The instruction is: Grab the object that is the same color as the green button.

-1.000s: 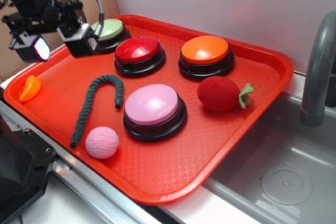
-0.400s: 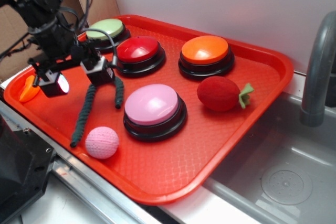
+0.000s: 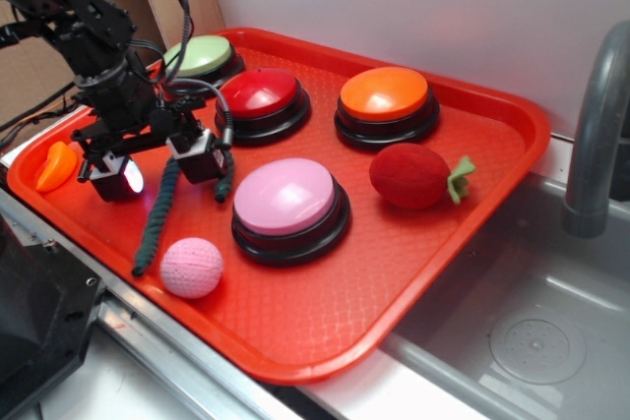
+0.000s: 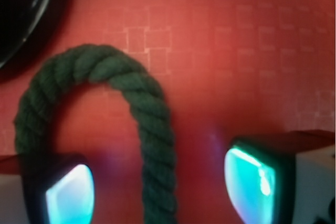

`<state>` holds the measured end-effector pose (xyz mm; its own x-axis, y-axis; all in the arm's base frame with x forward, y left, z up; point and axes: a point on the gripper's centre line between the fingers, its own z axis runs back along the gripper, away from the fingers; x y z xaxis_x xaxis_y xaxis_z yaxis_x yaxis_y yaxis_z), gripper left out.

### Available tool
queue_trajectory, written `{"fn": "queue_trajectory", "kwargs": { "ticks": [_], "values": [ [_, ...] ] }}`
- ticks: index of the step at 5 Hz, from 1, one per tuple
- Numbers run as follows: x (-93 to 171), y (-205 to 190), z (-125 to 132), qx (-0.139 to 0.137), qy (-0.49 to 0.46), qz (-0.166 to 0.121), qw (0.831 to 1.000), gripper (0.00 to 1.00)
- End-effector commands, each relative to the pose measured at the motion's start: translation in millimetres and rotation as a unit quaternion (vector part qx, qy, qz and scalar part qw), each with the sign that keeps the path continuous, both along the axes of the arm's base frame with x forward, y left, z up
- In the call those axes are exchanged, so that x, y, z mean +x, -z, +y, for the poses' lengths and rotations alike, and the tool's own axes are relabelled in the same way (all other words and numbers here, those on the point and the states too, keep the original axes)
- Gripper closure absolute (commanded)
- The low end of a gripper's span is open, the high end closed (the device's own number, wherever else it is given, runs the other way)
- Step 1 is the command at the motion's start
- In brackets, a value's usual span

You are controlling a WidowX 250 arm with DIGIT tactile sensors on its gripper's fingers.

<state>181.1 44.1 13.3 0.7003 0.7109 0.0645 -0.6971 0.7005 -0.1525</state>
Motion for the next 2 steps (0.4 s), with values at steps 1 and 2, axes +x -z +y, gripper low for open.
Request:
{"fn": "queue_trajectory", "kwargs": {
  "ticks": [1, 2],
  "values": [
    [2.6, -0.3, -0.1, 0.039, -0.009, -0.008, 0.999, 1.00],
    [1.7, -1.7, -0.8, 0.037, -0.010, -0.012, 0.999, 1.00]
  ]
}}
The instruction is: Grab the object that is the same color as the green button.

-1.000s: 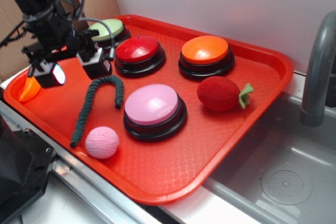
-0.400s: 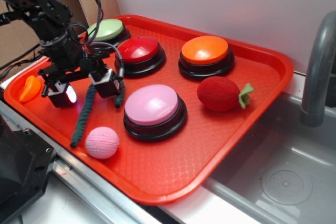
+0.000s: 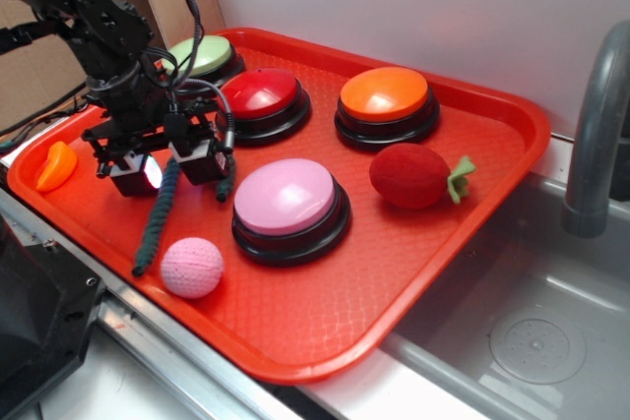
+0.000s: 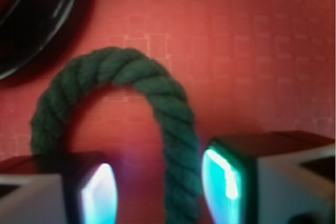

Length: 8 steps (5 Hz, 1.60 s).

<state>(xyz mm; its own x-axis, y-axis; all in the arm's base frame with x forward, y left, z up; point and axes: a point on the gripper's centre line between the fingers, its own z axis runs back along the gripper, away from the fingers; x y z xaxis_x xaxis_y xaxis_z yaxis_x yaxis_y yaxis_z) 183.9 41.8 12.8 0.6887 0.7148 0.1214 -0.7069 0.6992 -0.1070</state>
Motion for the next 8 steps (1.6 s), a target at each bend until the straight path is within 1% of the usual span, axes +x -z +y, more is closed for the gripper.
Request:
{"fn": "queue_trajectory", "kwargs": {
  "ticks": [1, 2, 3, 4, 5, 6, 7, 8],
  "values": [
    [-2, -4, 2, 0.001, -0.003, -0.012, 1.000, 1.00],
    [-3, -9, 2, -0.001, -0.007, -0.014, 1.000, 1.00],
    [-2, -22, 3, 0.004, -0.001, -0.022, 1.000, 1.00],
    [-1, -52, 2, 0.024, 0.026, -0.021, 0.999, 1.00],
    [1, -88, 5, 0.035, 0.084, 0.004, 0.996, 1.00],
    [2, -116, 5, 0.051, 0.158, 0.032, 0.986, 1.00],
    [3, -139, 1, 0.039, 0.231, 0.028, 0.972, 1.00],
    [2, -159, -3, 0.020, 0.294, 0.010, 0.956, 1.00]
  ]
}}
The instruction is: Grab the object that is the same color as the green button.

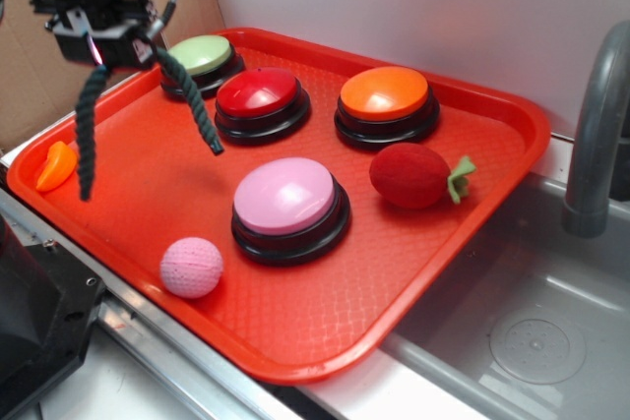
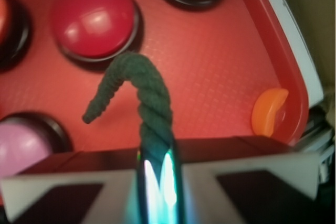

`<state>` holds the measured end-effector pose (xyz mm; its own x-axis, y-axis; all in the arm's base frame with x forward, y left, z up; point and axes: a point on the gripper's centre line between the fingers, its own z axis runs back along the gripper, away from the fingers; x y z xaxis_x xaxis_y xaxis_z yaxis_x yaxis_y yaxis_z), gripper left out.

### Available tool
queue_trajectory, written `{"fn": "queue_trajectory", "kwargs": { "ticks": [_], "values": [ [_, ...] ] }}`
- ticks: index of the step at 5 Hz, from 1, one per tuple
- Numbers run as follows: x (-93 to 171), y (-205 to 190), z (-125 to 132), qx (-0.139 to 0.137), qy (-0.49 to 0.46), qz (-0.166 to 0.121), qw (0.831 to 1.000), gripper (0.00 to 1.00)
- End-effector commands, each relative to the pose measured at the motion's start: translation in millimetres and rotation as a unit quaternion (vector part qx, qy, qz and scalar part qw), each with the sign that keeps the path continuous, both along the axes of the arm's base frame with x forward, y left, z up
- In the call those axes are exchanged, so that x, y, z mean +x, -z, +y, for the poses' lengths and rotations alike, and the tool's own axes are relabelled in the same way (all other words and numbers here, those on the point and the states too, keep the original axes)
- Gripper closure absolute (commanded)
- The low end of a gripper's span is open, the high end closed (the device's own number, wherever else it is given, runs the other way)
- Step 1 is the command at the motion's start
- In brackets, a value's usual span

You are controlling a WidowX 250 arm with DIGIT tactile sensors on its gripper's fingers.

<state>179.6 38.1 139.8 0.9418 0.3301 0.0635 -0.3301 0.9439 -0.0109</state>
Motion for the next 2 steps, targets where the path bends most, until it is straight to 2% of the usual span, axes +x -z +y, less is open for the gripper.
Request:
{"fn": "queue_trajectory", "kwargs": {
  "ticks": [1, 2],
  "values": [
    [1.5, -40.4, -1.0, -0.016, 0.073, -0.049, 0.996, 1.00],
    [0.8, -36.3, 7.2, 0.010, 0.049, -0.044, 0.998, 1.00]
  ]
}}
